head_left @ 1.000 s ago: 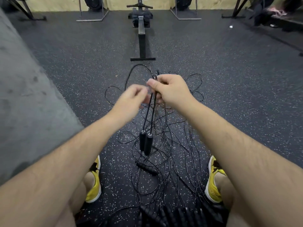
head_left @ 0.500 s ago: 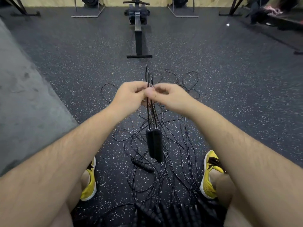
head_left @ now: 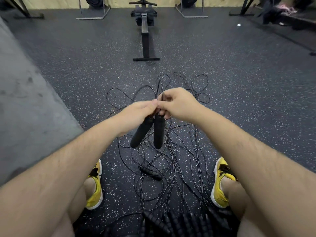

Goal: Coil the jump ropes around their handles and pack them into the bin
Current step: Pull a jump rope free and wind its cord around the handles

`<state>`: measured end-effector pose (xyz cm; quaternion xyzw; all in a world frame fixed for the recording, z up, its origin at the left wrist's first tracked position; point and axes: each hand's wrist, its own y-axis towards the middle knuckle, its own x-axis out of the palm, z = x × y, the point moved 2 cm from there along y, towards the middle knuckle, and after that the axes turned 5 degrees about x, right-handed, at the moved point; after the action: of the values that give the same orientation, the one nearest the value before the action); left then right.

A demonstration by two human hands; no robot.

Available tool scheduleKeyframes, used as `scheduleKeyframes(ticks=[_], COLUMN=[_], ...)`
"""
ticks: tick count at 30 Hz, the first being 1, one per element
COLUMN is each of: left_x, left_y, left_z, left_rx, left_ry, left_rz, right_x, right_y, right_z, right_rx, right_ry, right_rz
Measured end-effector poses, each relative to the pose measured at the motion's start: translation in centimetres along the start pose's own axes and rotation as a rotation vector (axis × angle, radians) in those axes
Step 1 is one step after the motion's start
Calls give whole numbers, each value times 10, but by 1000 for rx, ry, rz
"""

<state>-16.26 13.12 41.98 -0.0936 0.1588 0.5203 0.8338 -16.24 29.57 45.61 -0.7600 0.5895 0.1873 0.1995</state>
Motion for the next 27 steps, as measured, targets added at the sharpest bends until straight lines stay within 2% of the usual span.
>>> scheduleKeyframes(ticks=[3,8,10,12,14,16,18,21,22,24,26,27], left_x=[6,15,17,15,12,10,9,7,4,-12,-27,-32], left_y=[-2,4,9,14,19,23,24,21,19,7,-6,-14], left_z=[-2,6,7,9,14,25,35,37,38,43,46,49], left_rx=[-14,0,-12,-39,-77,-93,-109,-169,-196,-242,-108,8], left_ry=[-8,54,69,48,-97,-293,-413,-446,-358,131,736,912], left_rz=[-72,-65,-19,108,260,360,405,403,382,351,406,447], right_x=[-5,-7,-8,-8,-6,6,23,31,27,16,5,0], right_y=[3,4,4,0,-10,-27,-40,-36,-34,-30,-27,-26], right_z=[-3,-2,0,3,5,8,9,10,9,8,6,4], right_rx=[3,0,22,45,79,74,48,46,44,15,-13,-23], right_ry=[23,67,145,192,70,-213,-449,-569,-613,-713,-767,-776], right_rz=[-11,45,123,214,220,176,163,229,249,248,228,223])
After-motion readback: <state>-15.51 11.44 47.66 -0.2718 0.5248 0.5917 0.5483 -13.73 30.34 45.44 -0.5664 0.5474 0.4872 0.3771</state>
